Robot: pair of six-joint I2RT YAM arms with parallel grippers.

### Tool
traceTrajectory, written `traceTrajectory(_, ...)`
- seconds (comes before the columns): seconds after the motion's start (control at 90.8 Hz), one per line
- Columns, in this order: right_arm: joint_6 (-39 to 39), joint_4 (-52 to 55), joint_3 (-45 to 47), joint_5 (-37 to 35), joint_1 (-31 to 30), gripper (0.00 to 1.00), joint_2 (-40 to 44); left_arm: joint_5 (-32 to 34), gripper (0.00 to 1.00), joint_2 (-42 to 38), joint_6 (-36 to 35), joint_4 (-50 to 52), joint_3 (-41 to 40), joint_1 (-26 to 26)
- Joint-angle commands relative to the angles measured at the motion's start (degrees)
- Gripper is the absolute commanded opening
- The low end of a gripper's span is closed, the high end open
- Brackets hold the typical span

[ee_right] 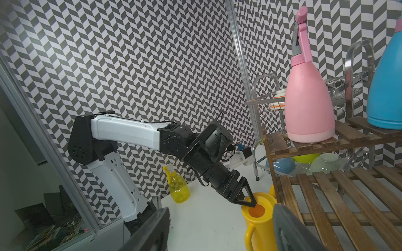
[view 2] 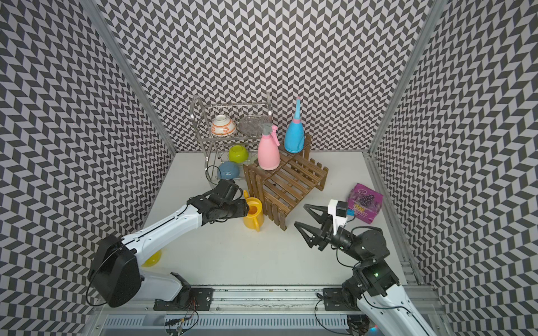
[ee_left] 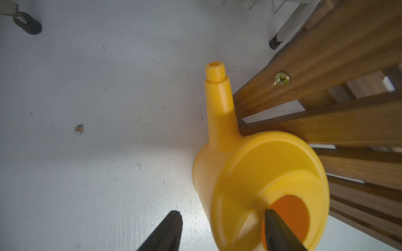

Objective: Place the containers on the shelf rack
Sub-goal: 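Pick up a container from the center of the board.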

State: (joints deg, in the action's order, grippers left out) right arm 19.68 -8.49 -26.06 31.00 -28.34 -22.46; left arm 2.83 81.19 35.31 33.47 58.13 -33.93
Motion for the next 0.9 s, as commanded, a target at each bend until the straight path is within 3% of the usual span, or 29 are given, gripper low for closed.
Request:
traceTrajectory(0.0, -0.7, -1.1, 0.4, -0.9, -0.1, 0.77, 0.6, -1.8, 0.63, 1.2, -0.9, -0.2, 1.1, 0.2)
traceTrajectory(0.187, -0.7, -1.2, 0.5, -1.0, -0.1, 0.77, 0.5, -2.2, 0.54, 3.0, -1.1, -0.6, 0.7, 0.2)
traceTrajectory(0.54, -1.2, -0.4, 0.7, -1.0, -0.1, 0.77, 0.9, -1.7, 0.47, 4.0, -1.4, 1.0, -0.3, 0.2)
traceTrajectory(0.65, -1.3, -0.1, 0.8, -0.9, -0.1, 0.77, 0.9, -0.9, 0.32, 1.9, -1.0, 1.7, -1.4, 0.2)
traceTrajectory(0.859, -0.9, -0.6, 1.1, -0.2, -0.1, 0.77, 0.6, -0.2, 0.30, -4.7, 0.9, 3.4, -4.8, 0.2)
traceTrajectory(0.892, -0.7, -0.9, 1.2, 0.1, -0.1, 0.77, 0.6, -0.2, 0.26, -6.2, 1.4, 3.6, -5.6, 0.2)
